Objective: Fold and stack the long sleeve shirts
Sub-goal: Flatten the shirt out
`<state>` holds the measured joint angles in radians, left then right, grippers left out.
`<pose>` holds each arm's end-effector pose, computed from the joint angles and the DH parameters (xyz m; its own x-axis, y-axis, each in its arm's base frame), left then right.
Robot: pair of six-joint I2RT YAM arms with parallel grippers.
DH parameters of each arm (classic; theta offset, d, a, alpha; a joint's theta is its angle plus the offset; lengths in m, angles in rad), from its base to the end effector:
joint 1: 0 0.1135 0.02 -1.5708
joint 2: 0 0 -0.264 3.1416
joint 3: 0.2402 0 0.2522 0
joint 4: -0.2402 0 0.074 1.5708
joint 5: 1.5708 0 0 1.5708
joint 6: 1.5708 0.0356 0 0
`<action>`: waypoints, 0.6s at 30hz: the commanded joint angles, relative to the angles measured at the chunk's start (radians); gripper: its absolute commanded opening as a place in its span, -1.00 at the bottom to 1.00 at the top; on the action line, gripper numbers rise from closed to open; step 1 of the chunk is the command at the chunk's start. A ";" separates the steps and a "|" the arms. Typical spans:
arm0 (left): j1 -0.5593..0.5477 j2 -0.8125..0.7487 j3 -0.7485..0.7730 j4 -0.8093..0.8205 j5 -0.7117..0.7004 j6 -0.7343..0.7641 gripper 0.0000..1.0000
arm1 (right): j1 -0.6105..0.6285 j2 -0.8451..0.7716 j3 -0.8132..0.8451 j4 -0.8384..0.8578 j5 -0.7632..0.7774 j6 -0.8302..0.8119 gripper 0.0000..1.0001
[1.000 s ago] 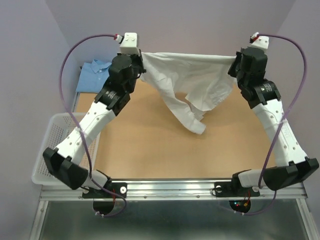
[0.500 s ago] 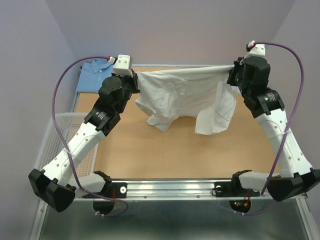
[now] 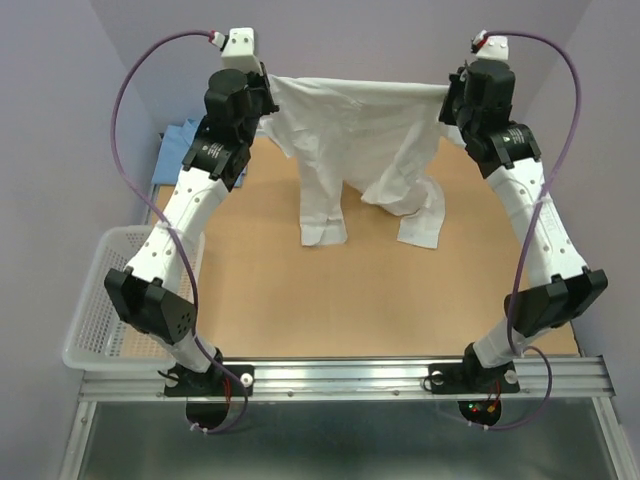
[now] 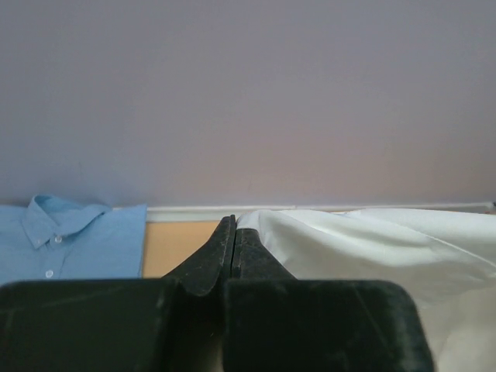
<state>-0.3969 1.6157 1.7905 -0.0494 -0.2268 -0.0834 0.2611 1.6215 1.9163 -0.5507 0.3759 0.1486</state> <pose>0.3448 -0.1358 0.4925 0.1007 -0.1302 -0.9864 0.1799 0.9774 -0.1107 0.3453 0.0787 0.4786 -0.2266 0.0820 -0.9705 0.1381 0.9891 0.0513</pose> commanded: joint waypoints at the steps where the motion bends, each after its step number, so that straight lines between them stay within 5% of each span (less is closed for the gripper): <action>1: 0.007 -0.203 -0.075 0.152 0.049 0.048 -1.00 | -0.014 -0.180 0.051 0.080 -0.046 -0.030 -0.97; 7: -0.005 -0.451 -0.544 0.218 0.049 0.048 -1.00 | -0.014 -0.411 -0.417 0.103 -0.236 0.057 -0.85; 9: -0.011 -0.514 -0.717 0.179 0.130 -0.111 -1.00 | -0.014 -0.493 -0.564 0.100 -0.332 0.092 -0.74; 14: -0.019 -0.652 -1.015 0.080 0.221 -0.369 -0.99 | -0.014 -0.580 -0.962 0.043 -0.615 0.244 -0.12; 18: -0.028 -0.769 -1.112 -0.009 0.305 -0.450 -0.39 | -0.014 -0.611 -1.028 0.002 -0.718 0.296 0.44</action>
<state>-0.4187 0.9905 0.7074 -0.0059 -0.0078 -0.3912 0.2523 1.0721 0.9062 -0.5205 -0.1761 0.3637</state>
